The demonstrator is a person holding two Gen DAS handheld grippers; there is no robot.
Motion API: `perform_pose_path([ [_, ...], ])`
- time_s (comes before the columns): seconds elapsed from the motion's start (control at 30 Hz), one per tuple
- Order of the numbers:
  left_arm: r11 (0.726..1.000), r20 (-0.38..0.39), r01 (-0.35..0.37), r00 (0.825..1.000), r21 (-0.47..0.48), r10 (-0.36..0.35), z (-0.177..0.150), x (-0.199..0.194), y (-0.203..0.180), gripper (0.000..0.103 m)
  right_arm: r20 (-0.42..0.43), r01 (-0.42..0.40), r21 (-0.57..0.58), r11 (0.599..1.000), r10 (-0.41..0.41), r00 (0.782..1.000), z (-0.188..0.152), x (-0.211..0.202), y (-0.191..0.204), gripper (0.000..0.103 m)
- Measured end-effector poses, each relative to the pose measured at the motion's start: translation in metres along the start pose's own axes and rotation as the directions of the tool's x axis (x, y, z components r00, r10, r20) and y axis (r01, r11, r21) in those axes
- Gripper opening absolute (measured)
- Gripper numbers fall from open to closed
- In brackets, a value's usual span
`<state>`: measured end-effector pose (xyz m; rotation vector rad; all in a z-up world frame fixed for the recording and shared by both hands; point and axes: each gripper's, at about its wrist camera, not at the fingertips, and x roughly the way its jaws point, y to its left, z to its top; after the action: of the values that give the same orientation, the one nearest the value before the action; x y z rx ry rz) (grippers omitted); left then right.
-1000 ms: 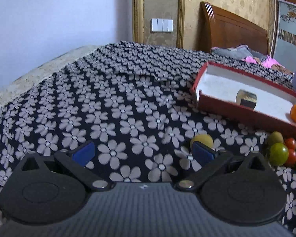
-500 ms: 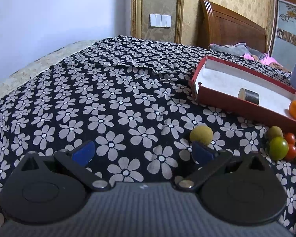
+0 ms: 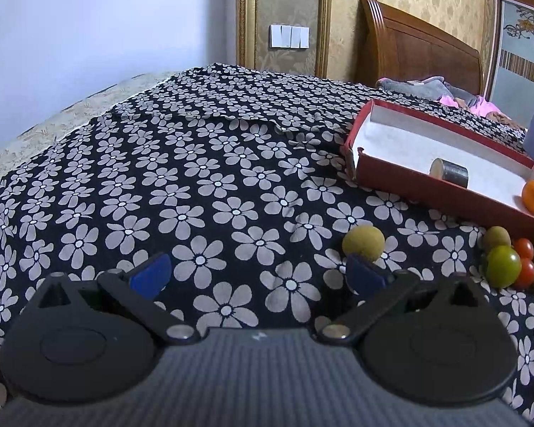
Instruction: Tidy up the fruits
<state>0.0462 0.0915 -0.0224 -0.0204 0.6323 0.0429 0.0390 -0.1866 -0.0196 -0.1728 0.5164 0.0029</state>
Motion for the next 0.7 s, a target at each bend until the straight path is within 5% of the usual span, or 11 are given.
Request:
perform_pose_path([
  [0.07,1.0,0.0,0.0,1.0,-0.001,0.0,0.0,0.0,0.0,0.103,-0.008,-0.053,0.036,0.998,0.053,0.999,0.001,0.002,-0.006,0.032],
  [0.33,0.999,-0.009,0.034,0.999,0.027,-0.034,0.002,-0.002,0.003,0.103,0.04,-0.071,0.143,0.987,0.066,0.997,-0.005,-0.015,-0.017,0.03],
  [0.5,0.971,0.013,0.134,0.99,0.197,-0.139,0.003,-0.017,-0.015,0.103,0.103,-0.076,0.167,0.983,0.059,0.993,-0.01,-0.04,-0.022,0.03],
  [0.7,0.947,0.071,0.057,0.994,0.316,-0.084,0.015,-0.015,-0.051,0.103,0.117,-0.101,0.202,0.974,0.079,0.99,-0.018,-0.041,-0.024,0.03],
])
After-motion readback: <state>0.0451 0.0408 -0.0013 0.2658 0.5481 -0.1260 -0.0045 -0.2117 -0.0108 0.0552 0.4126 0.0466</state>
